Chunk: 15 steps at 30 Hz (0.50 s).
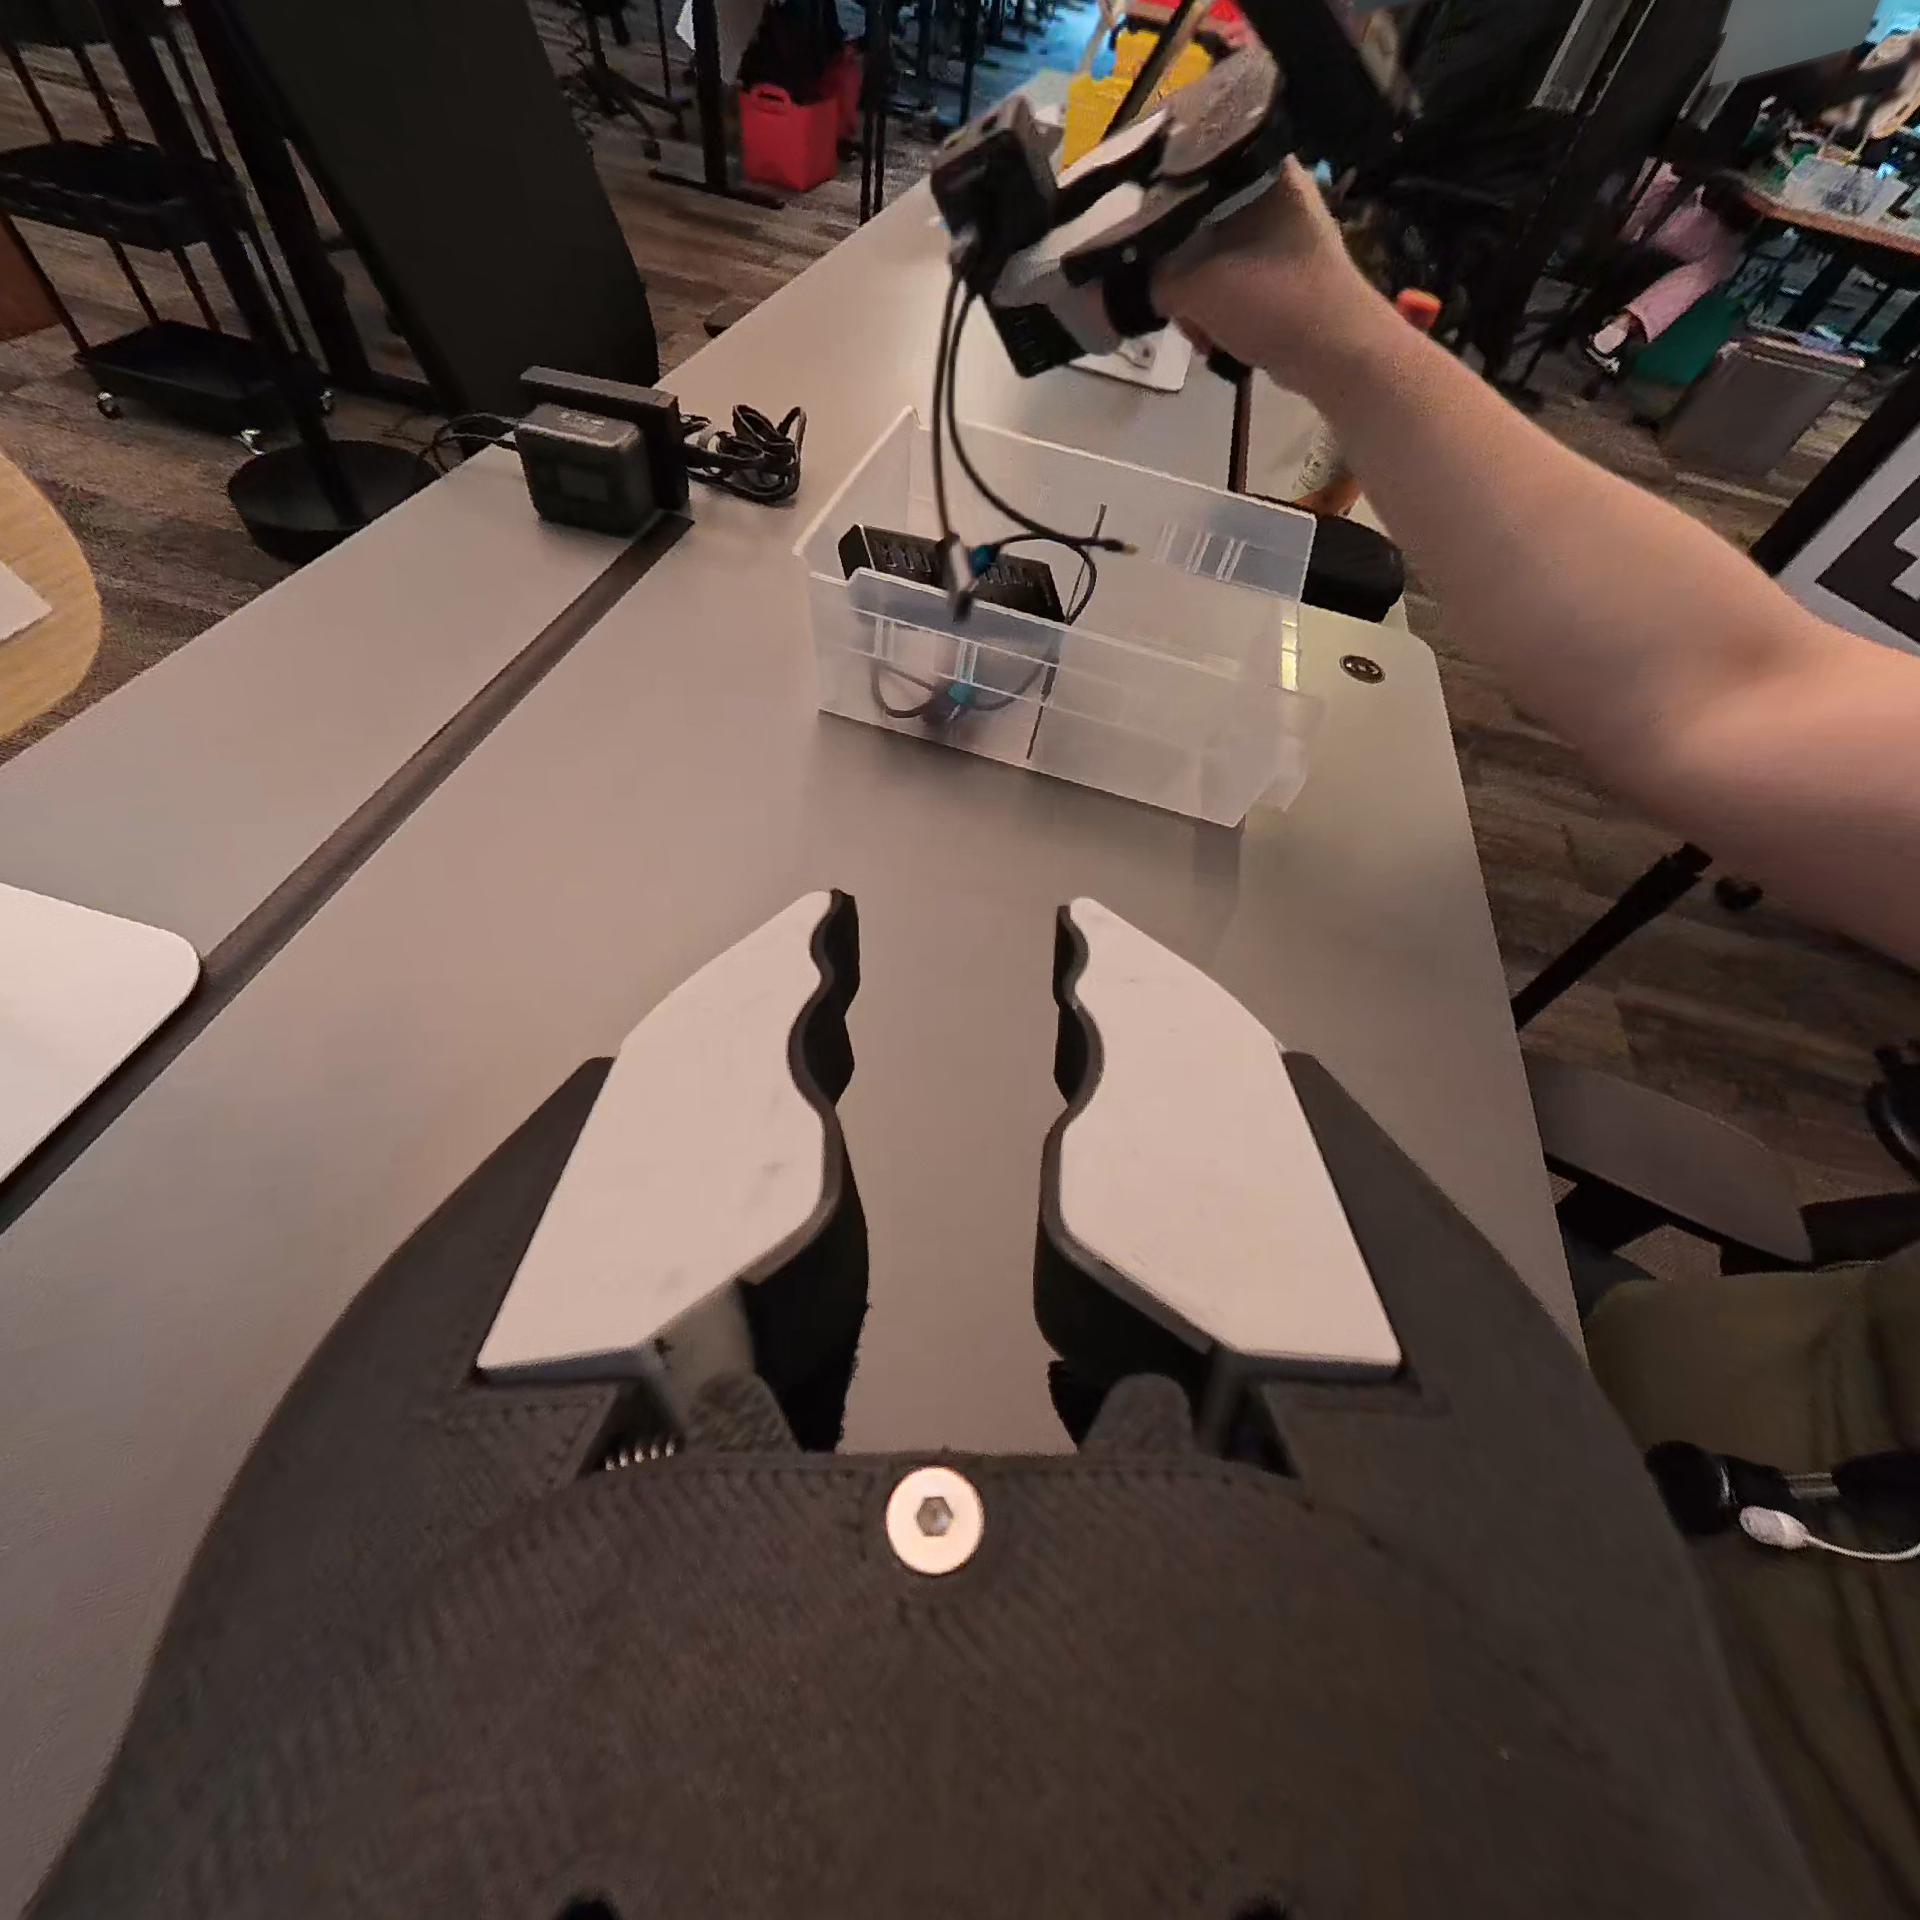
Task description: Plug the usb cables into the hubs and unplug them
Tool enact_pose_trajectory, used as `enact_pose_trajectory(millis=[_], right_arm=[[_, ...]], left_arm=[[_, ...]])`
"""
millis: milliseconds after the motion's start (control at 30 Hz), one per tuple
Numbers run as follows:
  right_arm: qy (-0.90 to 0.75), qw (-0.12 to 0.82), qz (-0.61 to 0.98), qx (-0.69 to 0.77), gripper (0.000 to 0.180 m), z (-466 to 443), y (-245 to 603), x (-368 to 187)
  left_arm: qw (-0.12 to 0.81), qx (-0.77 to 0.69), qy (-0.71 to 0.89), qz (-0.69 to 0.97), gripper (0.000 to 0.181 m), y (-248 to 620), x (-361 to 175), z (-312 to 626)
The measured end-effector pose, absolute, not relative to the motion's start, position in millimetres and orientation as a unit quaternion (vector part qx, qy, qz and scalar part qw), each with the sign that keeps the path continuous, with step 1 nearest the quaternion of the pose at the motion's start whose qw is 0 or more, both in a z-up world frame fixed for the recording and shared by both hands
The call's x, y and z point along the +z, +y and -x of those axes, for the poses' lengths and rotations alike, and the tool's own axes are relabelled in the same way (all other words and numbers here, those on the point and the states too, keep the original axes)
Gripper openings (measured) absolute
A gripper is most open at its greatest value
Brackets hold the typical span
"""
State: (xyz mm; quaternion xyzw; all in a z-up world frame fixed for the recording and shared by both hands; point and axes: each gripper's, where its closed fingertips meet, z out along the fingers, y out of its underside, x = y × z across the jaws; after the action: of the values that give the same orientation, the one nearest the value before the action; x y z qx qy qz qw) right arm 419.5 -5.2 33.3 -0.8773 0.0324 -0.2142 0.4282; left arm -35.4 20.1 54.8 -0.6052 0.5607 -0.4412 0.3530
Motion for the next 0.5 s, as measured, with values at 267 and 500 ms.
enact_pose_trajectory(millis=[267, 500], right_arm=[[0.048, 0.508, 0.836, -0.201, 0.028, -439, -2, 81], [0.011, 0.525, 0.815, -0.247, 0.028, -450, -14, 111]], left_arm=[[0.343, -0.430, 0.568, 0.613, 0.034, 22, 47, 32], [0.341, -0.425, 0.567, 0.618, 0.034, 24, 44, 31]])
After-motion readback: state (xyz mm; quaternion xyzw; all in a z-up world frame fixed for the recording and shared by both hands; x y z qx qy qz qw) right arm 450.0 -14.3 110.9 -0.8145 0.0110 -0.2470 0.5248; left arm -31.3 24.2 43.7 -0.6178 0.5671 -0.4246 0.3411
